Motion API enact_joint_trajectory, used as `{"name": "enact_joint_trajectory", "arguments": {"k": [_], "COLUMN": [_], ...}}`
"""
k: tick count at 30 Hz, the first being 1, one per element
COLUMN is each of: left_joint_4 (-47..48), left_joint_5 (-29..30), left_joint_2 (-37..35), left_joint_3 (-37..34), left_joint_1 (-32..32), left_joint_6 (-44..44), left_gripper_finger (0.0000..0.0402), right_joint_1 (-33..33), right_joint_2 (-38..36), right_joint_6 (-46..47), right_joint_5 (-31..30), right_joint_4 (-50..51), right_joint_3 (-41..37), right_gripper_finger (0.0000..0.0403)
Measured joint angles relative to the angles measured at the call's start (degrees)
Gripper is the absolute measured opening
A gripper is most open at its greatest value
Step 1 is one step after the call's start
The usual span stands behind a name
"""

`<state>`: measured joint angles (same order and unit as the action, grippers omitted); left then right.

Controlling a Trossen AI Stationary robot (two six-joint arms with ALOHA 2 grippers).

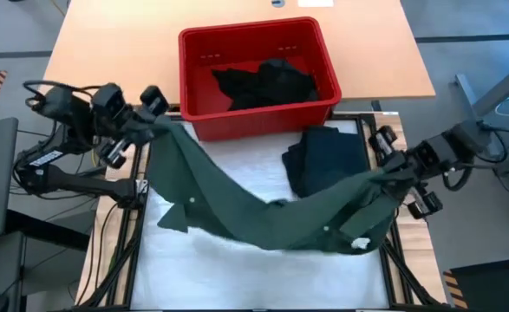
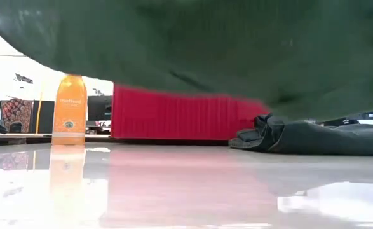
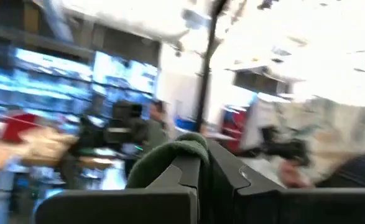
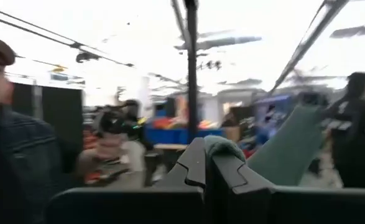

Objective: Fold laundry
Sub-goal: Fold the green polo shirt

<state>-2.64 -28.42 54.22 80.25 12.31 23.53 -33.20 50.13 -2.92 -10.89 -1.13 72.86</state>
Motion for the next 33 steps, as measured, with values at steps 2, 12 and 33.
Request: {"name": "enact_joint_trajectory", "arguments": {"k": [2,12,33], "left_joint_4": [0.88,5.71,49.33], "left_joint_5": [3.84,6.94,-0.78], "left_joint_2": [0.0,2.21,0.76], "left_joint_3": [0.0,-0.04,-8.81], "left_joint_1": [1.1,16.85,10.56], "left_joint_6": [-0.83,0.59,1.33], "left_gripper_finger": [0.0,0.0,0.0], "right_joint_1": [2.01,24.47,20.27], "right_joint_2": [0.3,0.55,-3.24], "right_joint_6": [-2.01,-0.35,42.17], "right_joint_5": [-1.01,-0.02,13.05], "right_joint_4": [1.51,14.65,39.46], "right_joint_3": [1.67,8.9,-9.26], "right_gripper_finger": [0.002,0.002,0.002]}}
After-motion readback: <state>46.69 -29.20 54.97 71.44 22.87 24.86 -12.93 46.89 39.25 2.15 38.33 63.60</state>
